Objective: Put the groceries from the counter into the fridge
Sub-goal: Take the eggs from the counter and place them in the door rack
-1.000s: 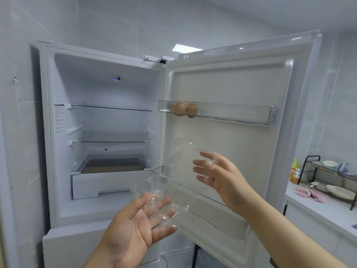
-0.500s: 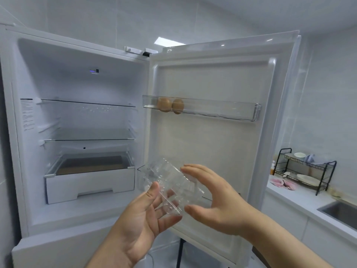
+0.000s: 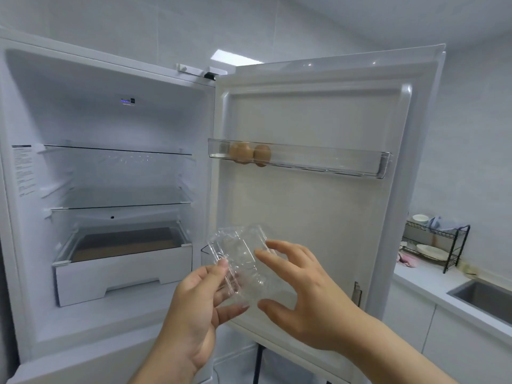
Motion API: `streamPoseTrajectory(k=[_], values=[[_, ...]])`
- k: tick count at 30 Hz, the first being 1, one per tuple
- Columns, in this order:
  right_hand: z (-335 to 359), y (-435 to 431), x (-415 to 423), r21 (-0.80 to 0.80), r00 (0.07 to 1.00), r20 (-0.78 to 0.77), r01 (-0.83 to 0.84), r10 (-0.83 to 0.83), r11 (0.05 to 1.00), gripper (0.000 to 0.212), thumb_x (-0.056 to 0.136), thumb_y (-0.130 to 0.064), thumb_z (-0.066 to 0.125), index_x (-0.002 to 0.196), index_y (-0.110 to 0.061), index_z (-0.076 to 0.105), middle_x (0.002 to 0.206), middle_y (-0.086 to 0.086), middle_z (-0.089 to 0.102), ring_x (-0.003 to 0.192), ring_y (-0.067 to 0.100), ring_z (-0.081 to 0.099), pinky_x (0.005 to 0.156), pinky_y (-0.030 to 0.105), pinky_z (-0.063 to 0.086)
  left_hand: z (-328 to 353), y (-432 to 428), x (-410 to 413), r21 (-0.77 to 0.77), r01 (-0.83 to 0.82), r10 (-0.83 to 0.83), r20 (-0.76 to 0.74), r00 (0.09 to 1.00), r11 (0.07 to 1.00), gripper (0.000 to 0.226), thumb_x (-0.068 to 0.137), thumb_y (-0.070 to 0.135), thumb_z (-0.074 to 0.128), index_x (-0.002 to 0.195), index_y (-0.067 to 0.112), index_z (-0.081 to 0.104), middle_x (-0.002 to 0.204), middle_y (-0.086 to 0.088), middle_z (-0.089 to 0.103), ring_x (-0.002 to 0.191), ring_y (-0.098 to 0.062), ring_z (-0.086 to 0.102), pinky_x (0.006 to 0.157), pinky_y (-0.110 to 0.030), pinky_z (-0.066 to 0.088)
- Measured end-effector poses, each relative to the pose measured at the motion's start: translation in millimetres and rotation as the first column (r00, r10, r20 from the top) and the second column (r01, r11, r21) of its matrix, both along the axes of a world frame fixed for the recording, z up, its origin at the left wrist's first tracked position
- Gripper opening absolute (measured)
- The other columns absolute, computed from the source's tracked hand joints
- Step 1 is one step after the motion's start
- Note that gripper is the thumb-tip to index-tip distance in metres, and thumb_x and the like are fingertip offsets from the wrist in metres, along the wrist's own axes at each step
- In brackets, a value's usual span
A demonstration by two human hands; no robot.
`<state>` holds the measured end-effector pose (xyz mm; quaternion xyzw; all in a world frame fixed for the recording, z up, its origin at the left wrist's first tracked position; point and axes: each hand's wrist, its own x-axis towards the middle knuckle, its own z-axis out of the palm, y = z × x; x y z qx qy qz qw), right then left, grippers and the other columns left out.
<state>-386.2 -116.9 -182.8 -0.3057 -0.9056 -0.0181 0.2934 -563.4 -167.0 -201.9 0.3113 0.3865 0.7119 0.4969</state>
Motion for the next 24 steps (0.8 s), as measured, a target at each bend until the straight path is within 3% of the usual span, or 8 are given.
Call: streamPoseTrajectory(k=[6,8,11,13,15,17,19,24], values=[[-4,5,-15,0.001,0.999,-0.03,-0.012,0.012,1.0,0.063,0.086,-0.059,0.048,0.146,-0.048,0.033,0.15,-0.024,0.026,0.14,-0.002,0.019,0.109,0.013,0.017,0,9,-15,-0.035,-0.074,0.068,-0.151,0.986,0.997,0.017,0.094,0.018,0.06,0.093,0.001,0.062,0.1,-0.021,0.072,0.09,-0.031,0.07,0.065,-0.043,0.06],[-5,8,-19,-0.092,0.987,-0.157,-0.041,0.026,0.995,0.058,0.085,-0.059,0.047,0.141,-0.046,0.043,0.147,-0.028,0.03,0.137,-0.005,0.025,0.109,0.011,0.021,0,12,-20,-0.05,-0.112,0.1,-0.197,0.975,0.992,0.016,0.095,0.015,0.057,0.093,0.0,0.062,0.099,-0.022,0.072,0.092,-0.035,0.07,0.071,-0.049,0.06],[-3,19,-24,-0.262,0.887,-0.447,-0.007,-0.115,0.965,0.067,0.081,-0.062,0.051,0.143,-0.039,0.042,0.143,-0.022,0.039,0.132,-0.002,0.039,0.108,0.024,0.036,0,15,-26,-0.054,-0.11,0.096,-0.224,0.97,0.992,0.015,0.097,0.012,0.051,0.093,0.001,0.059,0.098,-0.02,0.073,0.094,-0.029,0.07,0.07,-0.051,0.06],[0,26,-29,-0.544,0.811,-0.534,-0.114,-0.238,0.832,0.083,0.074,-0.064,0.055,0.149,-0.034,0.035,0.147,-0.013,0.041,0.13,0.006,0.046,0.106,0.03,0.042,1,17,-27,-0.054,-0.067,0.053,-0.219,0.974,0.996,0.015,0.1,0.012,0.046,0.093,0.003,0.056,0.096,-0.018,0.073,0.097,-0.029,0.069,0.066,-0.047,0.059],[-1,31,-34,-0.696,0.749,-0.601,-0.318,-0.279,0.644,0.092,0.068,-0.066,0.06,0.147,-0.024,0.04,0.144,-0.003,0.05,0.122,0.013,0.056,0.102,0.037,0.05,2,18,-25,-0.065,-0.015,0.0,-0.217,0.976,0.998,0.015,0.101,0.012,0.044,0.093,0.005,0.054,0.096,-0.018,0.074,0.099,-0.03,0.069,0.066,-0.046,0.059],[0,31,-39,-0.694,0.682,-0.67,-0.437,-0.292,0.573,0.073,0.07,-0.057,0.062,0.133,-0.023,0.051,0.129,0.003,0.058,0.102,0.018,0.065,0.088,0.038,0.056,2,21,-25,-0.082,0.0,-0.018,-0.219,0.976,0.997,0.014,0.101,0.013,0.047,0.094,0.004,0.054,0.095,-0.018,0.074,0.098,-0.03,0.069,0.067,-0.048,0.06],[0,30,-44,-0.662,0.638,-0.714,-0.481,-0.288,0.575,0.051,0.073,-0.048,0.061,0.121,-0.032,0.052,0.121,0.004,0.059,0.086,0.017,0.068,0.077,0.036,0.058,2,24,-28,-0.095,-0.014,-0.009,-0.237,0.971,0.995,0.016,0.099,0.015,0.052,0.094,0.001,0.058,0.094,-0.017,0.074,0.097,-0.029,0.07,0.072,-0.051,0.06],[-2,33,-44,-0.63,0.653,-0.722,-0.487,-0.227,0.605,0.045,0.073,-0.04,0.065,0.116,-0.038,0.05,0.121,0.004,0.057,0.081,0.018,0.067,0.072,0.034,0.059,3,36,-36,-0.096,0.004,-0.031,-0.285,0.958,0.995,0.018,0.098,0.012,0.055,0.089,-0.002,0.062,0.092,-0.017,0.075,0.097,-0.031,0.07,0.07,-0.045,0.059]])
